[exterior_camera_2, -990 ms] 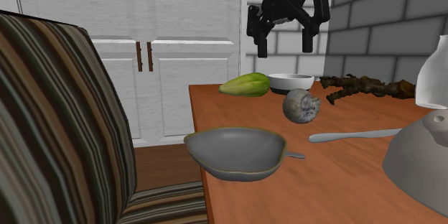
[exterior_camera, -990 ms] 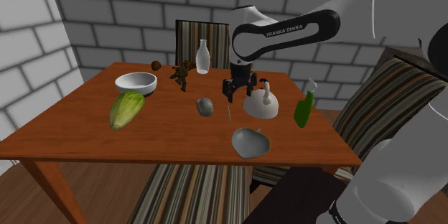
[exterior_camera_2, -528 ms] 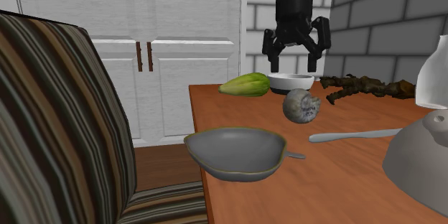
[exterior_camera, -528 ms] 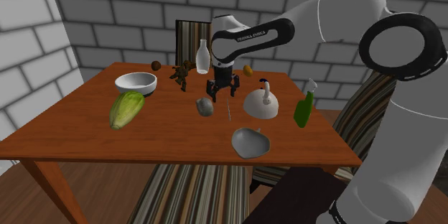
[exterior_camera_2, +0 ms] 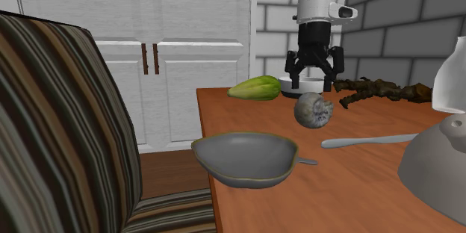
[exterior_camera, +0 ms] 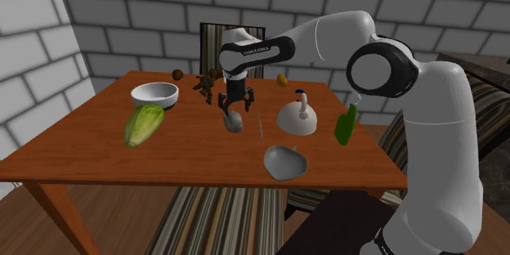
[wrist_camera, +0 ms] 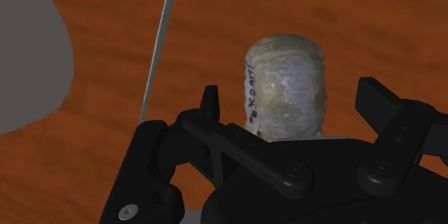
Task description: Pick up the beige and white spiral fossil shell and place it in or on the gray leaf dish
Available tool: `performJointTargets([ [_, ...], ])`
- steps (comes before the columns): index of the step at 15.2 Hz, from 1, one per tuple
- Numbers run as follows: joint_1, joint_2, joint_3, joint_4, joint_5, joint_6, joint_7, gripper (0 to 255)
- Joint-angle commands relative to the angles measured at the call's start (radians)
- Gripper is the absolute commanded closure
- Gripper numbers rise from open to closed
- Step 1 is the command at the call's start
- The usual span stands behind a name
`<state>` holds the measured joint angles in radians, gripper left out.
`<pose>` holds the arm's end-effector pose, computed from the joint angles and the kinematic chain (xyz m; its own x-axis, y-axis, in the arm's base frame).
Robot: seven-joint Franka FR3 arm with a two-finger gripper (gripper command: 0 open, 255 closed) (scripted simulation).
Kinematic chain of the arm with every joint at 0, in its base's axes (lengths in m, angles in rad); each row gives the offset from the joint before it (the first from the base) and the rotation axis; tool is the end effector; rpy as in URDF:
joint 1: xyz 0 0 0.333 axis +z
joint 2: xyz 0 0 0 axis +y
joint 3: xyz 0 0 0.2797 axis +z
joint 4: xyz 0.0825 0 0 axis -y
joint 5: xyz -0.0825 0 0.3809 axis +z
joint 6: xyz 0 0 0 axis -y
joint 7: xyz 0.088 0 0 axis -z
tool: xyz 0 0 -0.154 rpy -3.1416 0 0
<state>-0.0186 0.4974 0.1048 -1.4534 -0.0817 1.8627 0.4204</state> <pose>0.6635 0.0398 0.3151 0.9471 -0.3137 -0.0673 -0.3101 -0.9489 0.0586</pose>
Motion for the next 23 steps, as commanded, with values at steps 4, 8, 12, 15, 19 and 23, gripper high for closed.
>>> performJointTargets([
  [4, 0.002, 0.054, -0.002, 0.021, -0.001, 0.032, 0.006, 0],
  [8, 0.001, 0.064, -0.003, -0.013, -0.002, 0.076, 0.008, 0],
  [12, 0.001, 0.064, -0.003, -0.013, -0.002, 0.075, 0.008, 0],
  [15, 0.001, 0.064, -0.003, -0.013, -0.002, 0.075, 0.008, 0],
  [19, 0.001, 0.064, -0.003, -0.013, -0.002, 0.075, 0.008, 255],
  [23, 0.001, 0.064, -0.003, -0.014, -0.002, 0.077, 0.008, 255],
])
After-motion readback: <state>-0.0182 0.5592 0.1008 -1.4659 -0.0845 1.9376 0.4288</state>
